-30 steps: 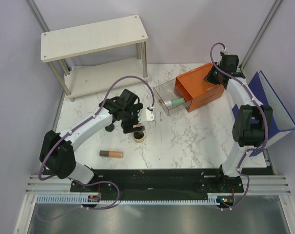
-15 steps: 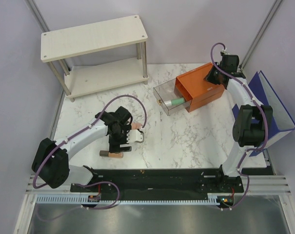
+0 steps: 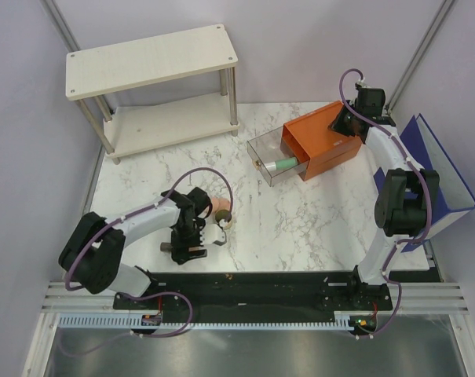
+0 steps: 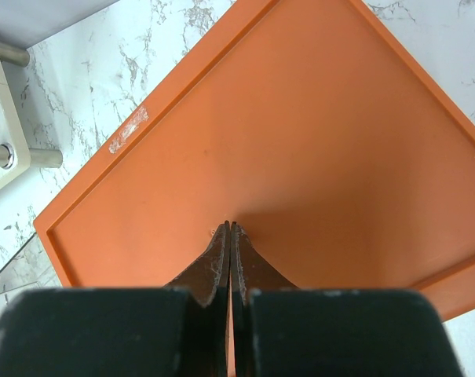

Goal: Organize the makeup

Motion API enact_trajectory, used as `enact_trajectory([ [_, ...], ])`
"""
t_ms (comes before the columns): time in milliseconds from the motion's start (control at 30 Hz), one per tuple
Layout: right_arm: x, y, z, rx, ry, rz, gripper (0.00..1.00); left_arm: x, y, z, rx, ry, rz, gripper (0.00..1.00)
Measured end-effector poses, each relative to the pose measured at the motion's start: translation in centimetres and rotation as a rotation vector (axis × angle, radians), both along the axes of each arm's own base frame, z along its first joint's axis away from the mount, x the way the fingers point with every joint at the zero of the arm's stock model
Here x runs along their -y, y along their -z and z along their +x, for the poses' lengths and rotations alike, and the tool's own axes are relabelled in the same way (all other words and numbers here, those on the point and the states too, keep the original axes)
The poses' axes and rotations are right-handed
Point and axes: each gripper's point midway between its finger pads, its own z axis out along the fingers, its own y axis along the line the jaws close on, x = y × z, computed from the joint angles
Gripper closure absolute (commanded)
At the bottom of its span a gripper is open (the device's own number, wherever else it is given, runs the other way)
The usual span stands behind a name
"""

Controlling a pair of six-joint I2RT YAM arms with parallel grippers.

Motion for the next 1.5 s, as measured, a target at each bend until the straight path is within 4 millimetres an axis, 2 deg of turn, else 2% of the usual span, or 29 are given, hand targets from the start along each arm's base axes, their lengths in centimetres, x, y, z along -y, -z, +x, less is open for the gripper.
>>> enact_trajectory([
  [67,0.0,0.0,0.0,0.0,0.0,0.001,1.0,0.0,0.6,0.0,-0.013,-0.009,0.01,0.42],
  [100,0.0,0.0,0.0,0.0,0.0,0.001,1.0,0.0,0.9,0.2,-0.011,-0.012,0.019,0.47],
  [133,0.0,0.0,0.0,0.0,0.0,0.001,1.0,0.0,1.0,0.6,0.002,-0.02,0.027,0.63],
  [167,0.0,0.0,0.0,0.0,-0.001,0.001,1.0,0.0,1.2,1.0,0.013,-0.026,0.035,0.74],
  [200,0.0,0.0,0.0,0.0,0.0,0.001,1.0,0.0,1.2,1.2,0.016,-0.036,0.042,0.97],
  [533,0.0,0.0,0.0,0.001,0.0,0.003,1.0,-0.3,1.1,2.0,-0.019,-0.132,0.146,0.98],
  [633,0.0,0.0,0.0,0.001,0.001,0.003,1.0,-0.1,0.9,3.5,0.04,-0.153,0.137,0.98],
  [733,0.0,0.0,0.0,0.001,0.001,0.004,1.0,1.2,0.1,6.4,0.138,-0.188,0.073,0.98],
  [800,0.0,0.0,0.0,0.001,0.001,0.004,1.0,2.8,-1.8,9.4,0.234,-0.217,-0.006,0.98],
  [900,0.0,0.0,0.0,0.001,0.001,0.005,1.0,5.9,-6.3,14.2,0.399,-0.245,-0.156,0.98],
  [967,0.0,0.0,0.0,0.002,0.002,0.005,1.0,8.4,-10.2,17.5,0.507,-0.25,-0.275,0.98],
  [1067,0.0,0.0,0.1,0.002,0.001,0.005,1.0,11.6,-14.5,20.7,0.601,-0.243,-0.423,0.98],
  [1167,0.0,0.0,0.1,0.006,0.003,0.006,1.0,15.8,-18.1,24.2,0.635,-0.235,-0.577,0.98],
  [1233,0.0,0.0,0.3,0.014,0.005,0.008,1.0,18.4,-19.3,26.3,0.629,-0.23,-0.659,0.98],
  [1367,0.0,0.0,0.4,0.023,0.008,0.01,1.0,23.5,-20.6,29.8,0.585,-0.213,-0.808,0.98],
  [1500,0.0,0.0,0.5,0.029,0.009,0.012,1.0,26.2,-20.7,30.5,0.534,-0.177,-0.883,0.98],
])
